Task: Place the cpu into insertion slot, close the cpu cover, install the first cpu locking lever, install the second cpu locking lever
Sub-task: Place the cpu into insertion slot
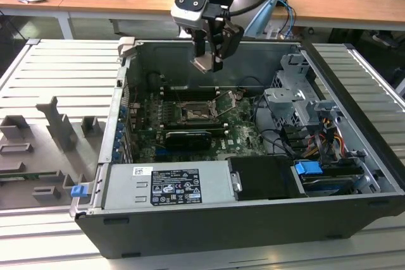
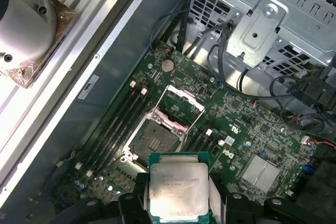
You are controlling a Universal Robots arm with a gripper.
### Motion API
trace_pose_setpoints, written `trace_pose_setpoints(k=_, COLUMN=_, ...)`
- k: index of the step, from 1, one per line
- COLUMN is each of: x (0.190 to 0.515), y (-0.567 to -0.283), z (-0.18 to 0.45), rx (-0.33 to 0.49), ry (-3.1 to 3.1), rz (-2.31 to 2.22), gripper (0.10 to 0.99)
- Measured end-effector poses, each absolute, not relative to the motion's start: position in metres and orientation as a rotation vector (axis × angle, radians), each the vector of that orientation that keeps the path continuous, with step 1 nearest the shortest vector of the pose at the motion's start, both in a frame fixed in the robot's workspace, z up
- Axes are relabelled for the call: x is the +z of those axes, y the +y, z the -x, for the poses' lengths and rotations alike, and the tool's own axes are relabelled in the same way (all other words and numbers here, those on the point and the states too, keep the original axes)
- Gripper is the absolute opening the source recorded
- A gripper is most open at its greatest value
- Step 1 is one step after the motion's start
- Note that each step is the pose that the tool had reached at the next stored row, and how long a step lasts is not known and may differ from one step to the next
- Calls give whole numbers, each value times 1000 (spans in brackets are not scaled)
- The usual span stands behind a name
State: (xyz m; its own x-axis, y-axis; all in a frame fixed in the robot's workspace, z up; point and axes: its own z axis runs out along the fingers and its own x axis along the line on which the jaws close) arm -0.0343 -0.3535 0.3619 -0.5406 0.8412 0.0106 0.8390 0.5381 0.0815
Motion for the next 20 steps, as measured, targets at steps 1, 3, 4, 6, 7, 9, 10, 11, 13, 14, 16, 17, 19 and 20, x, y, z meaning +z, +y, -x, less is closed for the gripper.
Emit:
trace_pose_setpoints(k=1, x=361, y=-354, z=34, rx=119, ry=2729, rz=-1491, gripper=541)
trace_pose_setpoints(k=3, x=361, y=-354, z=34, rx=119, ry=2729, rz=-1491, gripper=541)
trace_pose_setpoints(k=4, x=360, y=-354, z=34, rx=119, ry=2729, rz=-1491, gripper=541)
trace_pose_setpoints(k=6, x=359, y=-354, z=34, rx=119, ry=2729, rz=-1491, gripper=541)
trace_pose_setpoints(k=7, x=358, y=-354, z=34, rx=116, ry=2728, rz=-1491, gripper=541)
trace_pose_setpoints(k=9, x=356, y=-354, z=34, rx=114, ry=2727, rz=-1490, gripper=541)
trace_pose_setpoints(k=10, x=355, y=-354, z=34, rx=114, ry=2727, rz=-1491, gripper=541)
trace_pose_setpoints(k=11, x=355, y=-354, z=34, rx=113, ry=2724, rz=-1496, gripper=541)
trace_pose_setpoints(k=13, x=353, y=-354, z=34, rx=113, ry=2699, rz=-1538, gripper=541)
trace_pose_setpoints(k=14, x=353, y=-354, z=34, rx=112, ry=2676, rz=-1576, gripper=541)
trace_pose_setpoints(k=16, x=352, y=-354, z=34, rx=111, ry=2644, rz=-1626, gripper=541)
trace_pose_setpoints(k=17, x=352, y=-354, z=34, rx=111, ry=2632, rz=-1645, gripper=541)
trace_pose_setpoints(k=19, x=351, y=-353, z=34, rx=109, ry=2608, rz=-1681, gripper=541)
trace_pose_setpoints(k=20, x=350, y=-354, z=34, rx=109, ry=2606, rz=-1684, gripper=541)
